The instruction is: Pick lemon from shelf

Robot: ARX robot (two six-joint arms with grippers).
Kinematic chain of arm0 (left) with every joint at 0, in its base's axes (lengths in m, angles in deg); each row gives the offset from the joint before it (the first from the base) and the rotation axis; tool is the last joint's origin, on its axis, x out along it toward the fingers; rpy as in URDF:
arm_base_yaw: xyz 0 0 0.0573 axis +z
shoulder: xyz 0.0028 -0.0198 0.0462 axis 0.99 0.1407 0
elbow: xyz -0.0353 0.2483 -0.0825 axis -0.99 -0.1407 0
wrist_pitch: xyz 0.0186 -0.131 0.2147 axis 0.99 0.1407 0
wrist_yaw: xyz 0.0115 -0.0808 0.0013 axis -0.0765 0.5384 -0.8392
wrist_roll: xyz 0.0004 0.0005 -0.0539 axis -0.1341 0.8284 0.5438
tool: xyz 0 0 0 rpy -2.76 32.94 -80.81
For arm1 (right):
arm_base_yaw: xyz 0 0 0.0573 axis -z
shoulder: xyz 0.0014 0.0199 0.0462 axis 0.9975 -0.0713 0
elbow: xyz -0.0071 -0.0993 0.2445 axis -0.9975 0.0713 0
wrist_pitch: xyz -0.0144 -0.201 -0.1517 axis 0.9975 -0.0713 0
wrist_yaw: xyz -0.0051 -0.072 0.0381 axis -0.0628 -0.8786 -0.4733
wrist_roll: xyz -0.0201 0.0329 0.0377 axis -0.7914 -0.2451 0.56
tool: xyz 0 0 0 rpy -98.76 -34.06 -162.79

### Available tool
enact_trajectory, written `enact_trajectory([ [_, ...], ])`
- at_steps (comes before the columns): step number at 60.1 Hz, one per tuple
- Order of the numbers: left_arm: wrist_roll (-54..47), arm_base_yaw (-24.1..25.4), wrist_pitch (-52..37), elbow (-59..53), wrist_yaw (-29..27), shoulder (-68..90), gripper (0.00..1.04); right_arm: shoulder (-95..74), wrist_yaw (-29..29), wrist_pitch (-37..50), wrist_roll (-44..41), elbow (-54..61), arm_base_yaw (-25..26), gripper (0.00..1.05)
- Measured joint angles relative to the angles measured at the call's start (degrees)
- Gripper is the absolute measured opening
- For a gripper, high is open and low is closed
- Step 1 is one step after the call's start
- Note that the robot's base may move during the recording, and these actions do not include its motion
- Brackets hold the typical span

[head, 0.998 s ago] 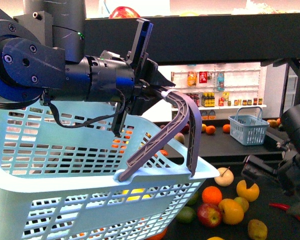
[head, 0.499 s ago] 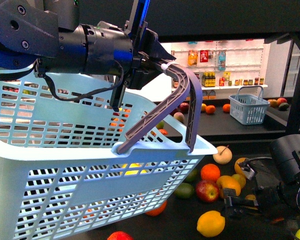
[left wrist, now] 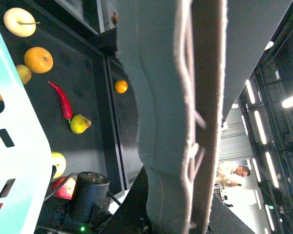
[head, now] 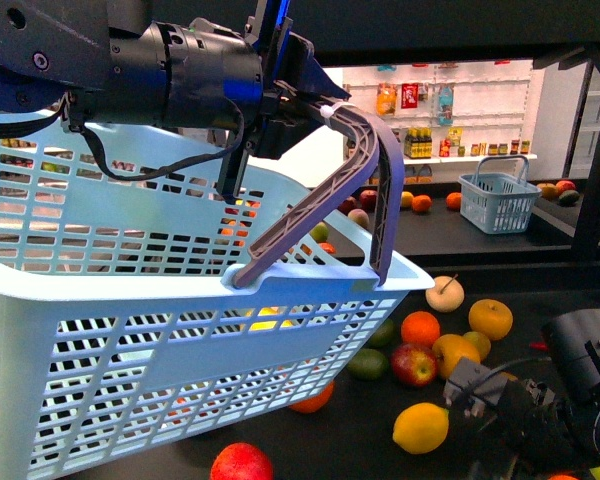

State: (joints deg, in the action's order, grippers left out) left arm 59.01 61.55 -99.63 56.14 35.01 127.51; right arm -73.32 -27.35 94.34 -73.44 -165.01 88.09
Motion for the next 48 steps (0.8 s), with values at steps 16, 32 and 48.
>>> enact_trajectory([
  [16,0.02,0.0,0.0,0.0,0.17,0.0,0.09,-9.07,2.38,7.98,-31.71,-8.81,2.67,0.97],
  [32,0.02,-0.02,0.0,0.0,0.15,0.0,0.09,-13.7,5.51,12.24,-40.3,-16.81,0.13,0.97],
  [48,0.02,0.0,0.0,0.0,0.17,0.0,0.09,-19.39,2.64,2.62,-39.06,-27.52,-2.14,0.97],
])
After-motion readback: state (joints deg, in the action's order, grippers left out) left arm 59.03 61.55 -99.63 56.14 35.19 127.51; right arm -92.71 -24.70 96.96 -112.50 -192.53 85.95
